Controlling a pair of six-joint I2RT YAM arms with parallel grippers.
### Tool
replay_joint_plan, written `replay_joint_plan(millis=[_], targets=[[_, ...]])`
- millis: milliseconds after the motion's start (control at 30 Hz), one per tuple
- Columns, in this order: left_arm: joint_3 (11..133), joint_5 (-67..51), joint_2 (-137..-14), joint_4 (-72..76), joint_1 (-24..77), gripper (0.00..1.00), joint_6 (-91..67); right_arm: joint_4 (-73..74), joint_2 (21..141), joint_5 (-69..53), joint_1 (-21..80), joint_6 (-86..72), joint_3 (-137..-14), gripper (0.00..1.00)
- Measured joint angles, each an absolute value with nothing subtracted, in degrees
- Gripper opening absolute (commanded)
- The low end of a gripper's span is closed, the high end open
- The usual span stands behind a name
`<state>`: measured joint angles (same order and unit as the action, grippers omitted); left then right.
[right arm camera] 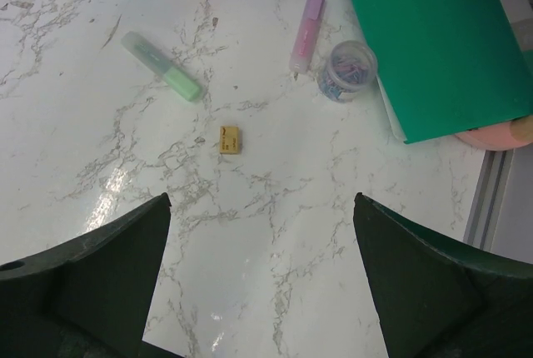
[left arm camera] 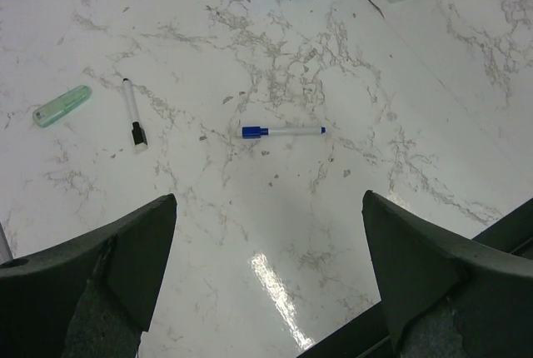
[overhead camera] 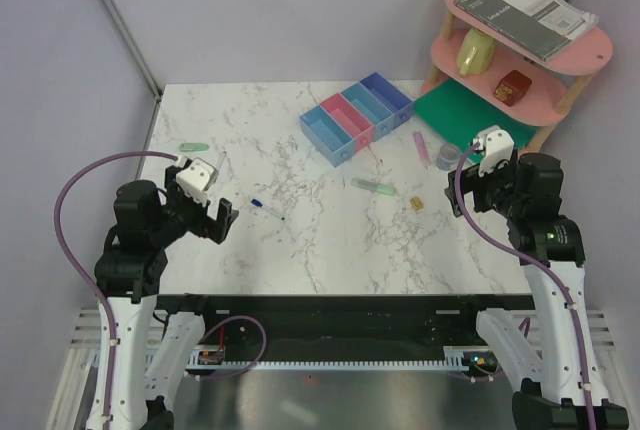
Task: Sort the stationery into containers
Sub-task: Move the storage box to the center of the board.
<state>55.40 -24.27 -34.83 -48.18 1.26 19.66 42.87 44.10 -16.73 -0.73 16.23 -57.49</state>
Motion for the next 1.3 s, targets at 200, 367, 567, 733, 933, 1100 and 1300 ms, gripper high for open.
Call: replay_joint_plan(millis=[200,367,567,733,933,1100,1300], targets=[[55.4,-24.1,-34.0,-48.4,1.3,1.00,19.7,42.7,42.7,-17.3,-0.7,16.8,-56.8,0.98],[55.4,-24.1,-33.1,-48.4,1.3,1.00,19.8,43.2,43.7,-19.9,-0.7,19.0,-56.2,0.98],[55.5,-24.2,-34.4,-48.7,1.3,1.00,19.8,44.1,58.6,-22.5,0.1,19.5,-61.5,0.98],[56.3,-24.2,-36.9,-49.3,1.3,1.00,20.6,41.9,76.2,-22.2,3.7,19.0,-73.4,0.98],[58.7,-24.2,-40.0,-49.4,1.3,1.00,22.4,37.2,91.4,-19.8,8.6,17.5,-89.3,0.84],[60.1,-24.2,-42.2,-49.4,1.3,1.00,23.9,33.1,105.5,-18.0,11.9,16.1,-102.5,0.70],[61.2,-24.1,-44.7,-49.4,1.3,1.00,26.2,32.1,120.5,-14.9,15.1,15.8,-113.2,0.66]])
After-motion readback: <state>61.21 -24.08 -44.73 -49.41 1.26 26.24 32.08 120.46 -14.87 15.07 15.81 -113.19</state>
